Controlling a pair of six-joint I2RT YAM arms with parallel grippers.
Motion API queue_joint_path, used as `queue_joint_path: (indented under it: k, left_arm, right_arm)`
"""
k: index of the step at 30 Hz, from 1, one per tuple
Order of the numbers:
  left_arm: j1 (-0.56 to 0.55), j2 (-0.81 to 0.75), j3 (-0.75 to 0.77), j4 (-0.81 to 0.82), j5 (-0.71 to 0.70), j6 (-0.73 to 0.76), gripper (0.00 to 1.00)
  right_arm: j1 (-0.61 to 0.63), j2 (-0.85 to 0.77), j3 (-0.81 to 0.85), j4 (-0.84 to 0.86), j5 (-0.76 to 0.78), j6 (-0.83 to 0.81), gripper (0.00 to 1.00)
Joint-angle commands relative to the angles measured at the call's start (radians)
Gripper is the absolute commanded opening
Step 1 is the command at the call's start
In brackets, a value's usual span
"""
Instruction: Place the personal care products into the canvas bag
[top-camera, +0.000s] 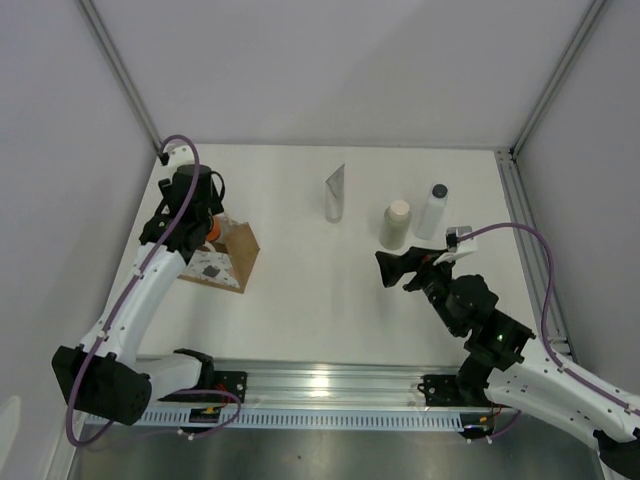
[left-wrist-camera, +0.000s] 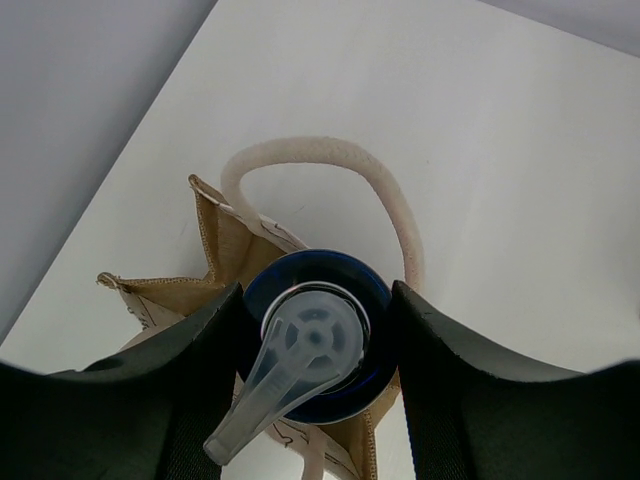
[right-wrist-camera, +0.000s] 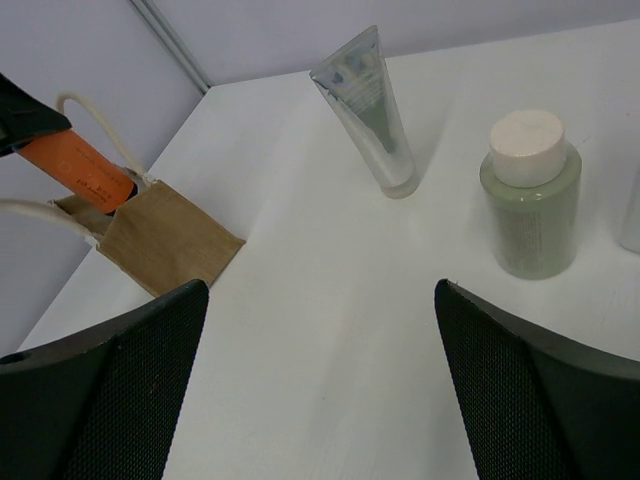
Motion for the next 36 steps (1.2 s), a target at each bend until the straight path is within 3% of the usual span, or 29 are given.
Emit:
queue_joint_path:
  k: [1,16,32,33,36]
  left_arm:
    - [0.018,0.015,0.01,0.099,-0.005,0.009,0.0]
    - [0.018,0.025,-0.069,0.187,0.149,0.056,0.01]
    - [0.02,0.035,-0.259,0.343,0.138,-0.01,0.01]
    - [0.019,0.029,-0.263,0.349,0.14,-0.002,0.01]
    - [0.018,0.023,-0.267,0.356,0.16,0.004,0.18]
  right_arm:
    - [-0.003,-0.011,0.041,0.009,0.0,0.012,1.0]
    - [-0.003,-0.003,0.039,0.012,0.002,0.008,1.0]
    - [-0.004,-0.006,0.042,0.009,0.002,0.008,1.0]
    - [-0.004,-0.005,0.042,0.011,0.0,0.009,0.99]
    - [-0.004,-0.003,0.044,0.009,-0.001,0.008,0.99]
